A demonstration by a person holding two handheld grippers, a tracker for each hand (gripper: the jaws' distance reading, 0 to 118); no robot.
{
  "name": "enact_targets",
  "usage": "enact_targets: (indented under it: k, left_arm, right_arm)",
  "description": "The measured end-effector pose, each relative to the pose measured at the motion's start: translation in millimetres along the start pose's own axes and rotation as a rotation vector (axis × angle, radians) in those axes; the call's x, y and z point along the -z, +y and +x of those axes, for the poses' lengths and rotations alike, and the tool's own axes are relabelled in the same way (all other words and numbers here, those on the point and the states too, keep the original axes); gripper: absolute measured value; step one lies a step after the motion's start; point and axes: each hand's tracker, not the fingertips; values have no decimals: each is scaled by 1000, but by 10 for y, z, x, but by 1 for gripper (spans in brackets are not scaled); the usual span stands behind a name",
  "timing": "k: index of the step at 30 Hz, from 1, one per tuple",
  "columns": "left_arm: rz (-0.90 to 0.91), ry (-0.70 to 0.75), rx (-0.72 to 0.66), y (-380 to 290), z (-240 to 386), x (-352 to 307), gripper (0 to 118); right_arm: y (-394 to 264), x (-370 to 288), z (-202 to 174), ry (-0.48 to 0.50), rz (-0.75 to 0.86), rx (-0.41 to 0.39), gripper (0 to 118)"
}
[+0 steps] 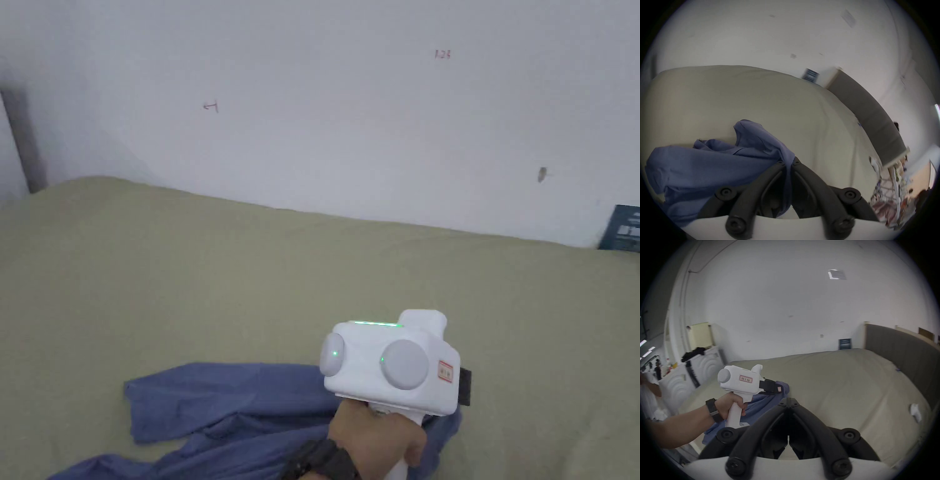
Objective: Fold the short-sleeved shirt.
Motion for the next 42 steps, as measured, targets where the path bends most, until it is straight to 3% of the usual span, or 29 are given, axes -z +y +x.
enact_targets:
  k: [4,8,11,13,14,15,17,19,21,24,27,28,30,31,36,42]
  left_arm:
    - [-72,-99,195,-36,1016,581,1]
    - [-125,-222,163,-258,1615,1015,1]
    - [-192,-203,198,-473,1805,1209,1]
    - [-78,-152,287,-534,1786,1010,2]
    - [-45,-141,290,-517,1741,898,14]
    - [-23,-118,270,-476,1652,769,40]
    - [35,-60,210,-437,1433,527,59]
    - [-46,-63,177,-370,1114,262,74]
    - [-45,14,216,-426,787,-114,73]
    - [107,259,270,-619,311,-900,73]
    - [210,355,143,-944,-147,-1803,71]
    - [240,392,81,-1085,-242,-2074,65]
    - [303,447,21,-1384,-406,-2594,4]
    - [332,513,15,-1541,-449,-2783,0]
    - [358,573,-91,-2242,-554,-3371,0]
    - [278,545,-180,-2449,-800,-3237,0]
  right_arm:
    - [-37,-56,335,-174,-36,-13,1]
    - [-83,-172,601,-228,-65,28,1]
    - [-97,-248,670,-272,-79,14,1]
    - [-113,-316,695,-266,-78,14,1]
    - [-123,-334,697,-261,-73,16,1]
    - [-127,-336,684,-250,-73,15,1]
    - [-128,-322,635,-236,-82,19,1]
    - [-146,-336,556,-190,-89,-4,1]
    - [-166,-351,470,-164,-86,-18,1]
    - [-207,-325,340,-124,-66,-42,1]
    - [-271,-229,216,-52,-12,-92,1]
    - [-301,-187,172,-37,-3,-111,1]
    - [-352,-119,88,-1,-9,-116,1]
    - [-371,-90,49,27,-14,-99,1]
    - [-516,-65,-171,81,-39,-87,1]
    - [-662,-77,-332,130,-91,-95,1]
